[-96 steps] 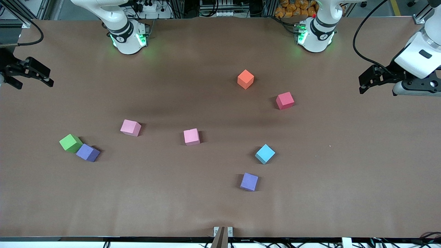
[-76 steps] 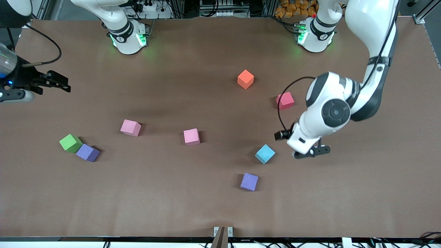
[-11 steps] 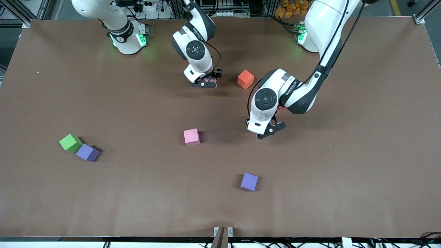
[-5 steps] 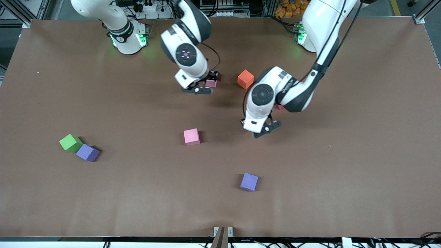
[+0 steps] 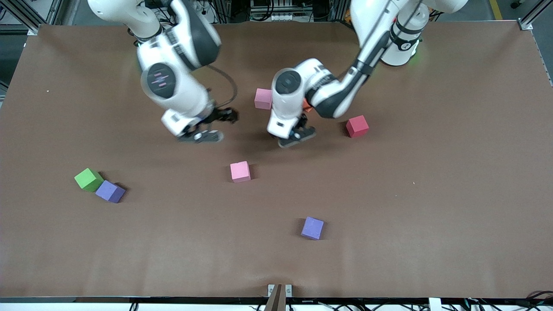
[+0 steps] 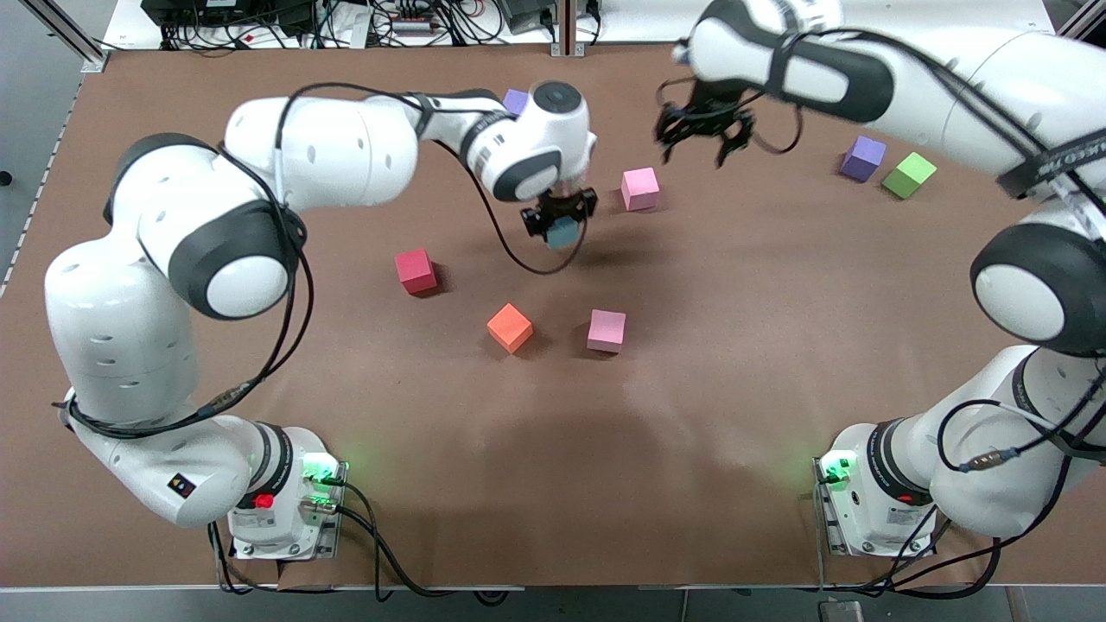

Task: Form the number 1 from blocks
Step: 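Move the right gripper to the purple cube while the left gripper carries cyan, then grasp the purple cube with the right gripper while the left gripper places cyan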

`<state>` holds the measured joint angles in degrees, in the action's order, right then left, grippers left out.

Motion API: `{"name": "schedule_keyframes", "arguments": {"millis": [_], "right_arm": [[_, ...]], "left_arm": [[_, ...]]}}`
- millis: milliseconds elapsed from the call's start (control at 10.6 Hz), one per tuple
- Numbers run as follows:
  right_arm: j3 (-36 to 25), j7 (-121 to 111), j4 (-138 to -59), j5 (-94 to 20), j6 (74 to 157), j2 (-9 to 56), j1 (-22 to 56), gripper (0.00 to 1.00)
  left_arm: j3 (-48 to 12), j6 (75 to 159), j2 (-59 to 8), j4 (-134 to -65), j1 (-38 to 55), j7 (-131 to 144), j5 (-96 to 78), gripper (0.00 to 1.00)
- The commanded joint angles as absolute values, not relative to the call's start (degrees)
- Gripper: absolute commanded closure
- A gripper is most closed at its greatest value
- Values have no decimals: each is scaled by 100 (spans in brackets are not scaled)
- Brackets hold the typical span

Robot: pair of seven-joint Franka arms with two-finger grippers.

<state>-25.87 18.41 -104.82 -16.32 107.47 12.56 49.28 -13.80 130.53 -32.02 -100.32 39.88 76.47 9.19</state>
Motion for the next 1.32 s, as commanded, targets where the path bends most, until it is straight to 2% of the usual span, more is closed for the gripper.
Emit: {"name": "schedule_keyframes", "arguments": {"millis": [0, 189, 378, 662, 851, 1229], "right_arm": [[-2663, 926, -10301, -1189, 10582, 1353, 4003, 0], [-2654, -370, -10275, -881, 10608, 1510, 3167, 0], [-2654, -1917, -9934, -389, 10792, 2089, 2464, 0], [-2646, -4379, -9879, -351, 11949, 2670, 1682, 0], [-2619, -5348, -9888, -395, 12705, 3030, 1416, 0], [-2251, -5826, -9791, -1115, 12832, 3577, 976, 0]], "left_arm": [[-1266, 13122, -3469, -9880, 4585, 7944, 1422, 100], [-1309, 13166, -3621, -9826, 4685, 8122, 2316, 100], [-1327, 13403, -3761, -9791, 4720, 7850, 2391, 100], [-1362, 13456, -3884, -9511, 4711, 7157, 1726, 100], [-1362, 13456, -3885, -9396, 4720, 6778, 1294, 100], [-1537, 13447, -3972, -9431, 4729, 6504, 1248, 100]]}}
